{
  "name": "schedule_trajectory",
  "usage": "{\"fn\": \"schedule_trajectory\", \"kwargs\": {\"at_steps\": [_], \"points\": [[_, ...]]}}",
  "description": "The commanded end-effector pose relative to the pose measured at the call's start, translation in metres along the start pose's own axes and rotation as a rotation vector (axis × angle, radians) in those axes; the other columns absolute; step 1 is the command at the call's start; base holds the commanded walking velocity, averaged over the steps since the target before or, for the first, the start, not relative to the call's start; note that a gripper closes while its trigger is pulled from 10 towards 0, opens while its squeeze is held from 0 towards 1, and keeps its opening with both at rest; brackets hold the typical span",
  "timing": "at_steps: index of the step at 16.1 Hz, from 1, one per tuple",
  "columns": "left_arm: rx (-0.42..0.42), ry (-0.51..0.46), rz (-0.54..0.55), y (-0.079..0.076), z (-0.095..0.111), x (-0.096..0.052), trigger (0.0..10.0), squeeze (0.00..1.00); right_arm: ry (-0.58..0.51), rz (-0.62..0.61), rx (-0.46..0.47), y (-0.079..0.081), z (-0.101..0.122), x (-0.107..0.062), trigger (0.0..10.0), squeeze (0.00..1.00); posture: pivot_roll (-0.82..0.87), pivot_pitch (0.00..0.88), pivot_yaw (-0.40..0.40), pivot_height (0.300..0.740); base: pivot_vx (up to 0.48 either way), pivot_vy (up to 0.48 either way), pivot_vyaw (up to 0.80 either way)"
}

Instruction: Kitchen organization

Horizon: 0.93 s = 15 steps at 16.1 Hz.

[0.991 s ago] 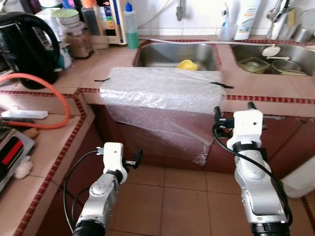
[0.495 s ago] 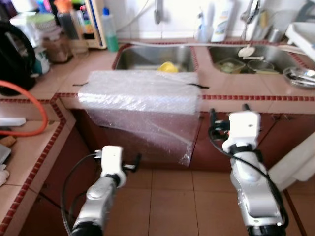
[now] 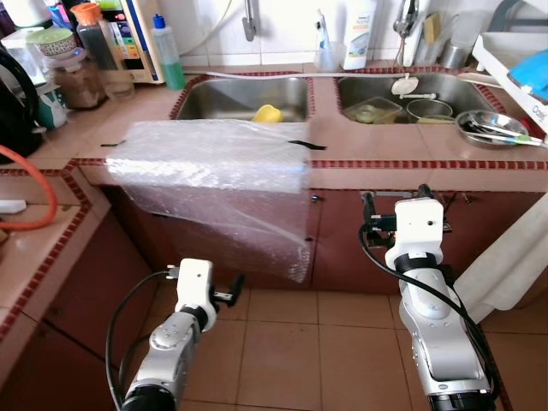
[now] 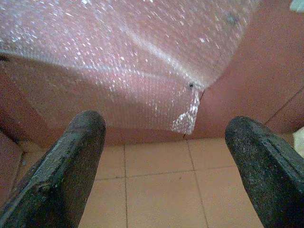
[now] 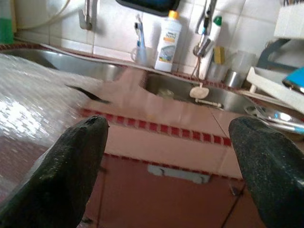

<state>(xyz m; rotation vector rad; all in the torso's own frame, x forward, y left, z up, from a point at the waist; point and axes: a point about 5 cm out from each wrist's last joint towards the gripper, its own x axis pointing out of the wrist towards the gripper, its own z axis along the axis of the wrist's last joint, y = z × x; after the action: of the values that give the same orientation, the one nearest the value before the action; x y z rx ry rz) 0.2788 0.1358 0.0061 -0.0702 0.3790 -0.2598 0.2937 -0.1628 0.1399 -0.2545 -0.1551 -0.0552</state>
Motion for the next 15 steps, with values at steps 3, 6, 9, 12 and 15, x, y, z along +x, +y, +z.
{"fn": "schedule_trajectory", "kwargs": {"at_steps": [3,6,9,12,15], "points": [[0.035,0.048,-0.048,-0.007,-0.011,0.001,10.0,0.00,0.053,-0.001,-0.049,-0.003,-0.021,-0.005,10.0,1.00,-0.06,0.023,0.098,0.740,0.000,-0.410,0.00],[0.051,0.084,-0.060,-0.010,-0.019,0.001,10.0,0.00,0.134,0.047,-0.120,0.003,-0.050,-0.015,10.0,1.00,-0.06,0.019,0.088,0.740,0.000,-0.399,0.00],[0.052,0.108,-0.052,-0.011,-0.024,0.002,10.0,0.00,0.239,0.110,-0.175,0.011,-0.084,-0.031,10.0,1.00,-0.06,0.014,0.086,0.740,0.000,-0.402,0.00],[0.078,0.183,-0.044,-0.011,-0.035,0.001,10.0,0.00,0.374,0.174,-0.240,0.014,-0.122,-0.055,10.0,1.00,-0.08,0.002,0.093,0.740,0.000,-0.100,0.00],[0.180,0.332,-0.035,-0.004,-0.061,-0.012,10.0,0.00,0.580,0.189,-0.245,0.009,-0.159,-0.084,10.0,1.00,-0.12,0.000,0.100,0.740,0.000,0.000,0.00]]}}
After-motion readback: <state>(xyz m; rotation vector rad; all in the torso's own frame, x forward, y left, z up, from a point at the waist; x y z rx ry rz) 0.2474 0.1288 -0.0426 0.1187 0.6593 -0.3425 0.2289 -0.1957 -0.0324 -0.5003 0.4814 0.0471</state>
